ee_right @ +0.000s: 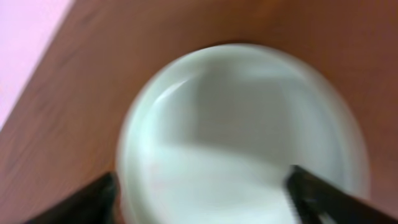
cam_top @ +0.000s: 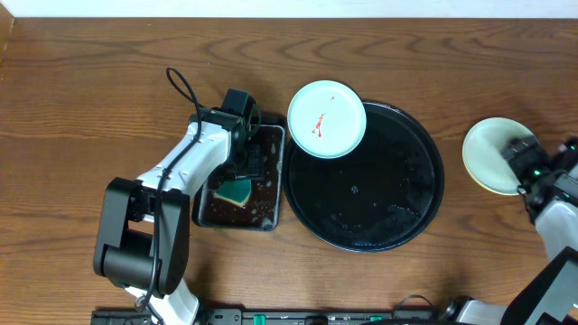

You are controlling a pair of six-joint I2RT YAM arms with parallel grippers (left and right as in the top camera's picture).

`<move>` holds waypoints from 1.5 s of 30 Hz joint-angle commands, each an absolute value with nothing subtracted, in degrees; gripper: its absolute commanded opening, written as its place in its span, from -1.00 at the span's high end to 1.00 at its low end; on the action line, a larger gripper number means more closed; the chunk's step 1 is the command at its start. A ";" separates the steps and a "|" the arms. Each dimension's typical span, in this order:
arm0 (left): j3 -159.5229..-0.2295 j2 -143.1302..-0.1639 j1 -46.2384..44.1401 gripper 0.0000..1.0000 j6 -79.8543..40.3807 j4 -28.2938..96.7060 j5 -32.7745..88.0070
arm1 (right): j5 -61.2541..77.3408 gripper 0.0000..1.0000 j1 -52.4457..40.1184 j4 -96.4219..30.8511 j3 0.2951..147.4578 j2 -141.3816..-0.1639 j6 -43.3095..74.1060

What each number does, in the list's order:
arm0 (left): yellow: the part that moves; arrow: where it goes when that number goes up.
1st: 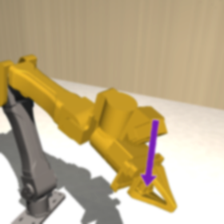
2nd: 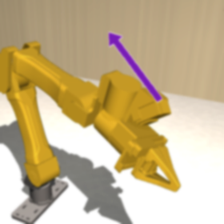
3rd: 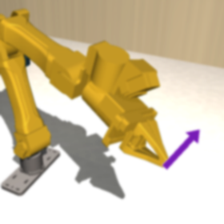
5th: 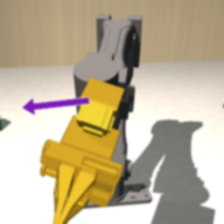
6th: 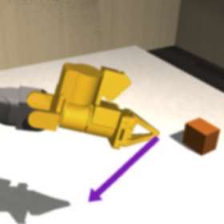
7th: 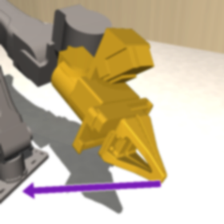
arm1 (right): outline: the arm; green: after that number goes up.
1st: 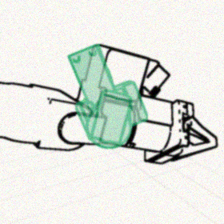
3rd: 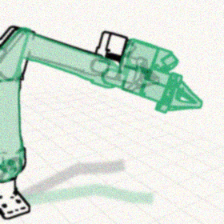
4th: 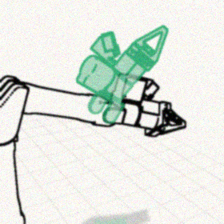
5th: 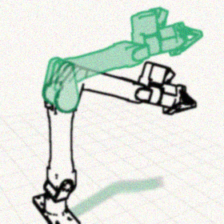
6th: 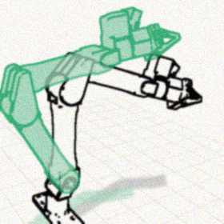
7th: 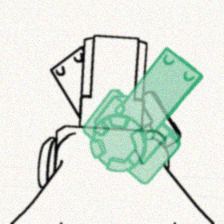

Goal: Clean dirty plates on tray and stack at the side
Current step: 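Move the right gripper to the remaining pale green plate and grip its rim, then drag the pale green plate to the round tray center with the right gripper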

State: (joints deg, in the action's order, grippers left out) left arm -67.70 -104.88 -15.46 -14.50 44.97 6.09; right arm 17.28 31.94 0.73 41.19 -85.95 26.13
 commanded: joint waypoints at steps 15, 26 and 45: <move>-68.69 -104.05 -15.18 -0.35 -13.54 44.88 6.63 | 29.82 -0.98 3.01 -25.12 66.17 -90.43 -4.12; -68.69 -104.05 -15.18 -0.34 -13.54 44.77 6.63 | 31.62 -0.98 -4.16 -29.32 77.12 -106.15 -4.91; -68.69 -104.05 -15.18 -0.34 -13.54 44.77 6.63 | 31.51 0.01 -7.64 -20.32 77.12 -122.02 2.11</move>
State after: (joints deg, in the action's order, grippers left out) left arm -67.70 -104.88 -15.46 -14.50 44.64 6.09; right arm 31.33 -7.03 -20.12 76.47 -120.27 0.25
